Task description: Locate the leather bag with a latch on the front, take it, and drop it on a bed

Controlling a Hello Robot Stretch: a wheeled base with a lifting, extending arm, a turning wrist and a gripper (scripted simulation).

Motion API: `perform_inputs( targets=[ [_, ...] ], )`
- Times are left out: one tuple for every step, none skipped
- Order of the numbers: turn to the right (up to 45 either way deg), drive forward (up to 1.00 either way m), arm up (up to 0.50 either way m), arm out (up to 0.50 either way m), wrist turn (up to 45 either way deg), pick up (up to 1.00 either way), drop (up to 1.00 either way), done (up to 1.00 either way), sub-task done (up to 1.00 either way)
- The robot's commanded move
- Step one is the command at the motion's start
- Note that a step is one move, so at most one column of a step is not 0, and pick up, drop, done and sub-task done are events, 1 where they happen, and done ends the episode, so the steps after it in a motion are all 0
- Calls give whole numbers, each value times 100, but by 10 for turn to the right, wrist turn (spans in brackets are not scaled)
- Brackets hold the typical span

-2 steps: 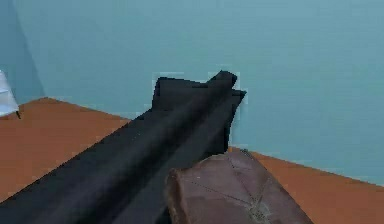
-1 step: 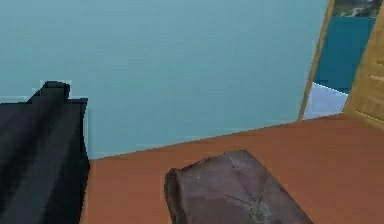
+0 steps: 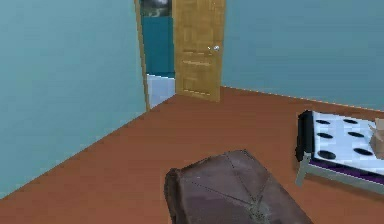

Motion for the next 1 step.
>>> perform_inputs(
  targets=[
    [270, 0, 0, 0, 0, 0, 0, 0, 0]
  ],
)
